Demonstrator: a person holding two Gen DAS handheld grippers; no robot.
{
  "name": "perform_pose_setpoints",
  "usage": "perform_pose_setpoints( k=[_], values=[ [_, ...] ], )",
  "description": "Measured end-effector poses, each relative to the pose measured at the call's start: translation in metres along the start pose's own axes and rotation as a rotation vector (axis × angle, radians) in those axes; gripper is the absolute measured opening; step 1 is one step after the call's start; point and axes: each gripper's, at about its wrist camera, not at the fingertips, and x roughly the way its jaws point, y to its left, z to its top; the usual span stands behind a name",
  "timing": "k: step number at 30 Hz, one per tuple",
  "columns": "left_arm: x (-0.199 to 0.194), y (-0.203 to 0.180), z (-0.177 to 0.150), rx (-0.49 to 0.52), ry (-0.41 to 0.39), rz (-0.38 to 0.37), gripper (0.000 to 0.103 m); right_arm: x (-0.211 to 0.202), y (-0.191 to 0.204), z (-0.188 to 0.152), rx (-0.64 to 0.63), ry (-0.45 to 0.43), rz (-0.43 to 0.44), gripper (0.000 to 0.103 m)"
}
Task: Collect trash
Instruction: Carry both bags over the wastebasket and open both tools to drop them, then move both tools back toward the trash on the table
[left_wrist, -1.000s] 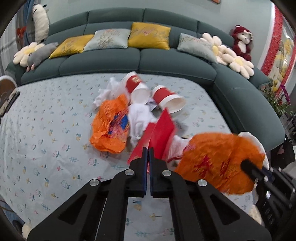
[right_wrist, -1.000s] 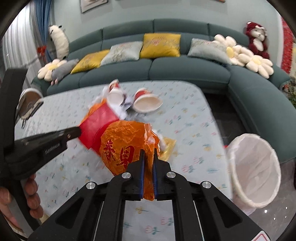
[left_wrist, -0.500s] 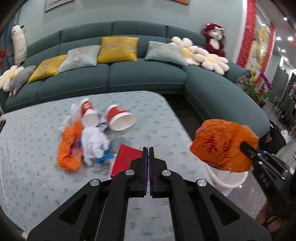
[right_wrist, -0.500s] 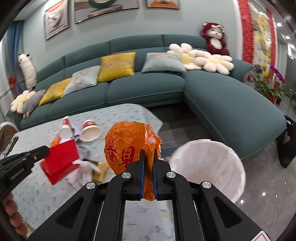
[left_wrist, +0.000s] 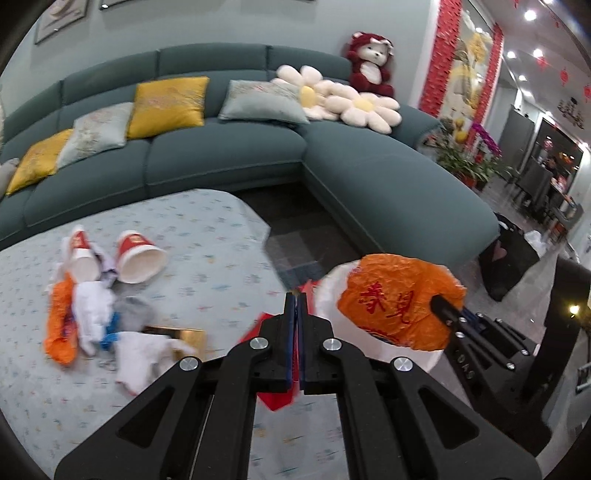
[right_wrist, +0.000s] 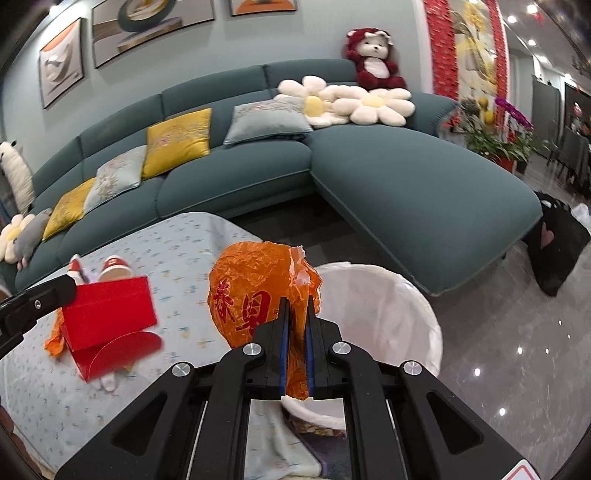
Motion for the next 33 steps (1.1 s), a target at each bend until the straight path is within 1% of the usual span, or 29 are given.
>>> perform_pose_setpoints(
  k=[5,9,15,16,17,18,19,20,21,23,25,28,33],
  values=[
    [0.032,-0.031,0.002,0.045,0.039,-0.058,0.001,0.015,-0.026,-0.005,0.04,0.024,-0.042,0.007],
    [0.058,-0.05,0.003,0.06,0.075,-0.104,0.001,0.031,-0.042,-0.011,0.056,0.051,-0.071,0.007],
    [0.088,-0.068,0.002,0.077,0.106,-0.161,0.002,0.048,-0.055,-0.017,0.062,0.074,-0.098,0.016],
    [0.091,-0.07,0.002,0.077,0.11,-0.165,0.002,0.051,-0.056,-0.019,0.066,0.08,-0.101,0.02],
    [0.095,-0.071,0.002,0.08,0.119,-0.163,0.005,0.052,-0.058,-0.019,0.07,0.081,-0.104,0.027],
    [0.099,-0.071,0.002,0.08,0.13,-0.157,0.015,0.052,-0.059,-0.02,0.074,0.081,-0.105,0.029],
    [0.101,-0.071,0.002,0.073,0.136,-0.149,0.022,0.052,-0.06,-0.02,0.079,0.079,-0.105,0.036],
    [0.102,-0.07,0.002,0.063,0.134,-0.143,0.036,0.051,-0.061,-0.02,0.083,0.076,-0.107,0.042],
    [0.101,-0.067,0.002,0.053,0.129,-0.139,0.043,0.05,-0.062,-0.021,0.086,0.073,-0.108,0.044],
    [0.099,-0.063,0.002,0.045,0.121,-0.132,0.045,0.048,-0.06,-0.019,0.085,0.066,-0.112,0.051],
    [0.098,-0.058,0.0,0.042,0.119,-0.117,0.045,0.046,-0.058,-0.018,0.08,0.059,-0.112,0.054],
    [0.094,-0.048,0.0,0.021,0.116,-0.107,0.047,0.04,-0.05,-0.015,0.065,0.049,-0.104,0.055],
    [0.08,-0.028,-0.001,-0.023,0.098,-0.08,0.049,0.027,-0.028,-0.011,0.031,0.022,-0.077,0.06]
  ],
)
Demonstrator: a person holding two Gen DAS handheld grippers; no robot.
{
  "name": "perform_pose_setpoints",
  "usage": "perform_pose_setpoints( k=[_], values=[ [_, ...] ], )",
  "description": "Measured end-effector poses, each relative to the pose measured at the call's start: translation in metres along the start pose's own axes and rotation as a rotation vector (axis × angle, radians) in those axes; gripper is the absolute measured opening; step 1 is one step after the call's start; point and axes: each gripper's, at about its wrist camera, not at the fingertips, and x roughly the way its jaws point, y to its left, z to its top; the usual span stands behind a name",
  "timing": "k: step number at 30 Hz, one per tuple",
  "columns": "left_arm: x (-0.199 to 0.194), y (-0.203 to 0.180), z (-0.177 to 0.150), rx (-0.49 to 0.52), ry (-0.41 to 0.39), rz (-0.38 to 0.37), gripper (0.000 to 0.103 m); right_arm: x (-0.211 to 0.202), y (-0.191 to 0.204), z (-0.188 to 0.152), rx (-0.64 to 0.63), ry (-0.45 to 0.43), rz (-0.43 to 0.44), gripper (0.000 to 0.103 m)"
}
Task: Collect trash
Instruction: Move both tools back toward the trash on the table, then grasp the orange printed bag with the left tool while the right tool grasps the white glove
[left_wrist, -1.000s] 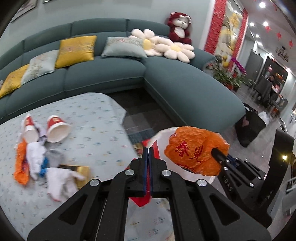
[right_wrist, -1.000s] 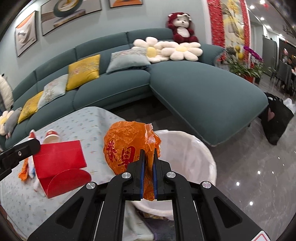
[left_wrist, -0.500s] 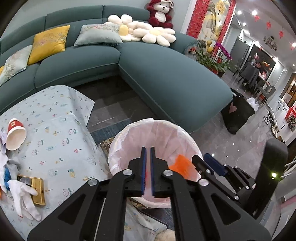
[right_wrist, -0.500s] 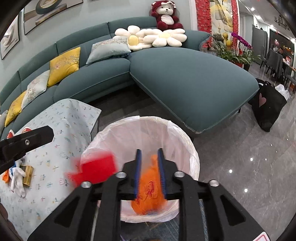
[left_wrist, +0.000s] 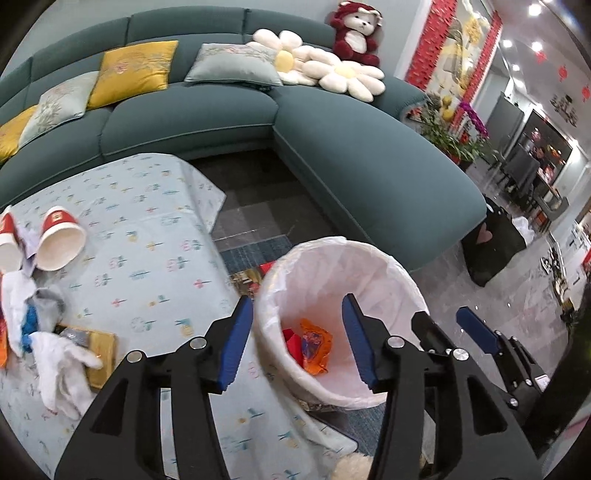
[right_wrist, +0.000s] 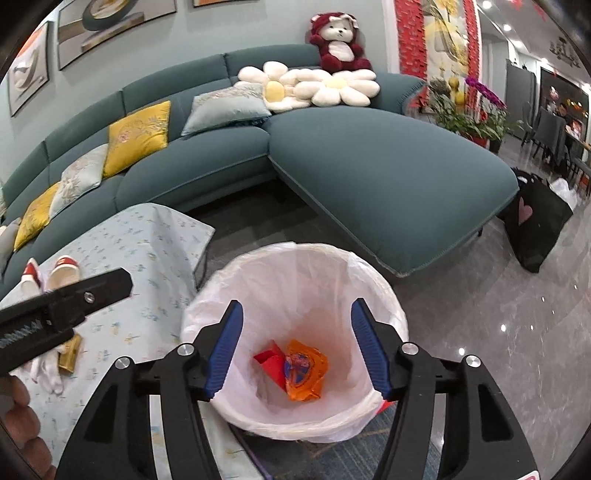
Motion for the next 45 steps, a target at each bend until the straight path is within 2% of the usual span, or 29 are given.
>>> perform_pose_setpoints(
  k=[3,5,7,9,14,22,24,30,34,45],
  values=[
    [-0.011,0.013,-0.003,-0.022,-0.024,0.026,0.057,-0.01,0.016,0.001,-0.021,-0.013,0.026,0.063],
    [-0.021,0.023,-0.005,-0.034,-0.044,0.049,0.058,-0.016,0.029,0.001,-0.04,-0.017,0.047,0.067],
    [-0.029,0.033,-0.008,-0.041,-0.057,0.074,0.06,-0.021,0.043,0.0,-0.063,-0.022,0.067,0.068],
    [-0.04,0.047,-0.012,-0.062,-0.072,0.112,0.069,-0.027,0.057,-0.002,-0.09,-0.026,0.082,0.069],
    [-0.06,0.083,-0.023,-0.125,-0.092,0.174,0.077,-0.036,0.094,-0.007,-0.149,-0.025,0.131,0.071],
    [-0.085,0.143,-0.045,-0.221,-0.093,0.262,0.079,-0.045,0.148,-0.023,-0.227,-0.004,0.21,0.071],
    [-0.09,0.157,-0.051,-0.241,-0.093,0.285,0.083,-0.046,0.16,-0.027,-0.243,0.006,0.231,0.072],
    [-0.1,0.198,-0.068,-0.309,-0.08,0.343,0.085,-0.048,0.199,-0.041,-0.296,0.039,0.286,0.072],
    [-0.105,0.222,-0.076,-0.337,-0.081,0.382,0.09,-0.043,0.223,-0.049,-0.314,0.065,0.316,0.072],
    [-0.102,0.298,-0.093,-0.433,-0.043,0.457,0.091,-0.013,0.268,-0.067,-0.321,0.155,0.354,0.072]
  ],
)
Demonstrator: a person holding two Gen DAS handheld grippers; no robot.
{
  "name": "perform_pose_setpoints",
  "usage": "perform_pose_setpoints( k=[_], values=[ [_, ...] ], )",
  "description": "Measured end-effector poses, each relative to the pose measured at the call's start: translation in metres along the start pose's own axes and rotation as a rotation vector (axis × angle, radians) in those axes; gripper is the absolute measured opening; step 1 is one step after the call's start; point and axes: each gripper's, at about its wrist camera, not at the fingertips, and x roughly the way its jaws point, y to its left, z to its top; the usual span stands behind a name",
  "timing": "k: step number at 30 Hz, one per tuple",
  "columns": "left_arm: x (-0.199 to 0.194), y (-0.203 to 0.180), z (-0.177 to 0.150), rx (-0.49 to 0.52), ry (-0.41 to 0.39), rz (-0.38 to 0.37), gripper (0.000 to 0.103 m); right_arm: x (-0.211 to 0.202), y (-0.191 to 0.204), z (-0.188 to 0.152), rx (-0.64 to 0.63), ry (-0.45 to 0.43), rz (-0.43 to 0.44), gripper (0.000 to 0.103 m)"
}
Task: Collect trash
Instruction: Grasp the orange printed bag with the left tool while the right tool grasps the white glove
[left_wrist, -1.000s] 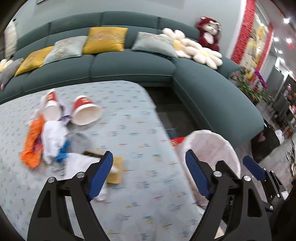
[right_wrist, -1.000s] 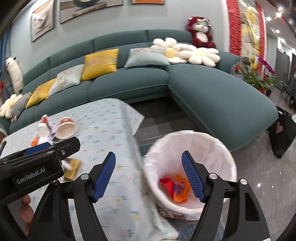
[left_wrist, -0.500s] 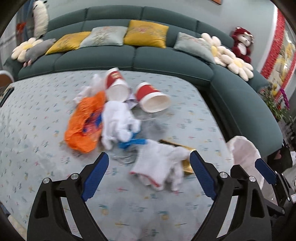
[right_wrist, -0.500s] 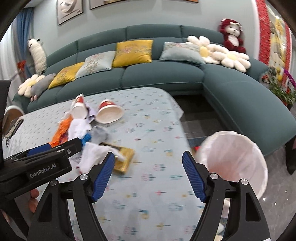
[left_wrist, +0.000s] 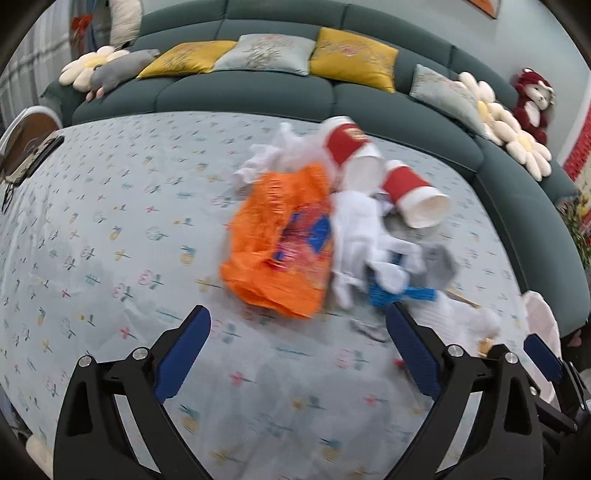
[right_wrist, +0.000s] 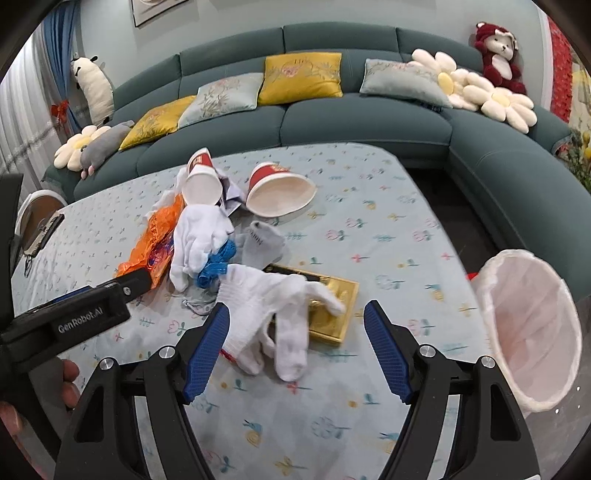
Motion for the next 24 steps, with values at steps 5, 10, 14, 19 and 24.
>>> perform_pose_setpoints(
  k=[5,10,14,19,24],
  values=[
    [0.019,0.023,0.012,-0.029,0.01,0.029,0.091,0.018,0.011,0.002,-0.004,0.019,-0.001,0.072],
    [0.038,0.038,0.024,-0.046,0.019,0.036,0.091,0.032,0.017,0.004,-0.012,0.034,-0.002,0.072],
    [0.053,0.044,0.029,-0.056,0.045,0.006,0.073,0.041,0.019,0.004,-0.013,0.054,0.004,0.066],
    [0.058,0.034,0.028,0.001,0.042,0.005,0.035,0.044,0.022,-0.001,-0.02,0.066,0.003,0.051],
    [0.052,0.032,0.026,-0.004,0.038,-0.002,0.02,0.039,0.02,0.0,-0.017,0.061,0.019,0.021]
  ],
)
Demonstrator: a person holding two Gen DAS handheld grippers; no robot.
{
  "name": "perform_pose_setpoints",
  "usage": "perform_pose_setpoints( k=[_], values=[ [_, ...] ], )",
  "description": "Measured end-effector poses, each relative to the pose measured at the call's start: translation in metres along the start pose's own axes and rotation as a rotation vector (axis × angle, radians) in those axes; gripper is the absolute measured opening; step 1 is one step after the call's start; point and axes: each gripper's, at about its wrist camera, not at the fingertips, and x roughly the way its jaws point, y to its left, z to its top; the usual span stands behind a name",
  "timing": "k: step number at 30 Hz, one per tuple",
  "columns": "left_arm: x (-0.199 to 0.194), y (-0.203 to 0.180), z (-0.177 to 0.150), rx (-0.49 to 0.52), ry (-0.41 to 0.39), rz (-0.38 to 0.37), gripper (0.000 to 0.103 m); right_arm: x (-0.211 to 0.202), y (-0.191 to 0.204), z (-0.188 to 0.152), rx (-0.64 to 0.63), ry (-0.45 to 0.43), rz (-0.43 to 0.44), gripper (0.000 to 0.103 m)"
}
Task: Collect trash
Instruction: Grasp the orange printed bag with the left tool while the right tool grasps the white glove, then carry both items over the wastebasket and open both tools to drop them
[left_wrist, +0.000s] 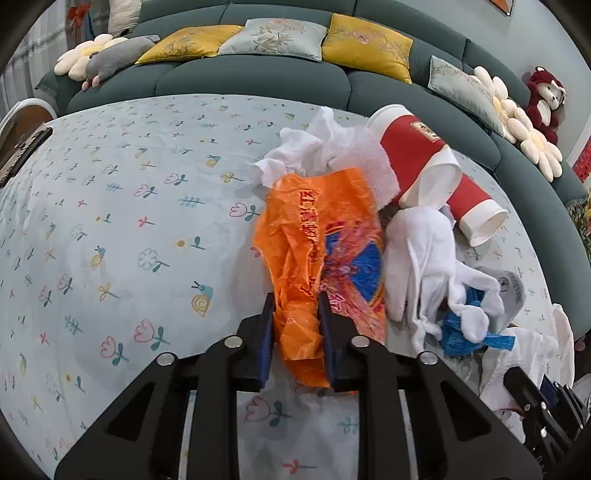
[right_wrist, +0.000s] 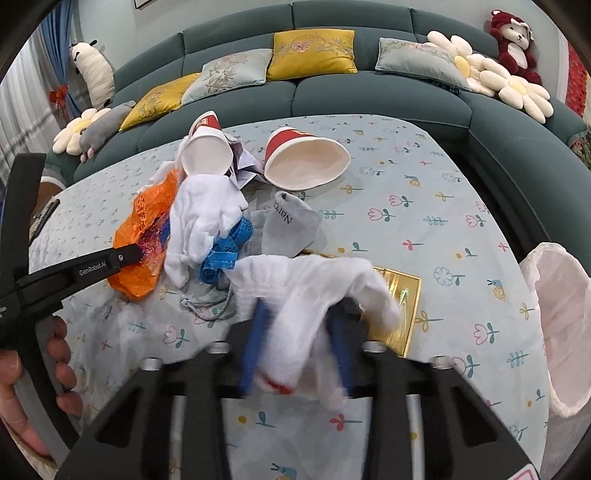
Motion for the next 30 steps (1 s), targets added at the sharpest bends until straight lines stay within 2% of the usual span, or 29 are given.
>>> perform_pose_setpoints(
  k=[3,13,21,30],
  values=[
    [-0.01,0.001,-0.004,-0.014,-0.012,0.003,0.019,-0.011,-0.002,0.0,0.002,-0.021,0.004,0.015],
    [-0.066,-0.03,-0.014,0.012,-0.075,-0.063,0.019,-0.057,-0.022,0.004,0.04,-0.111,0.002,0.014],
    [-0.108,-0.095,-0.027,0.115,-0.114,-0.149,0.019,-0.096,-0.057,0.005,0.086,-0.183,-0.023,0.014],
    [-0.123,-0.178,-0.047,0.233,-0.095,-0.253,0.019,-0.132,-0.114,-0.005,0.155,-0.234,-0.084,0.014]
  ],
)
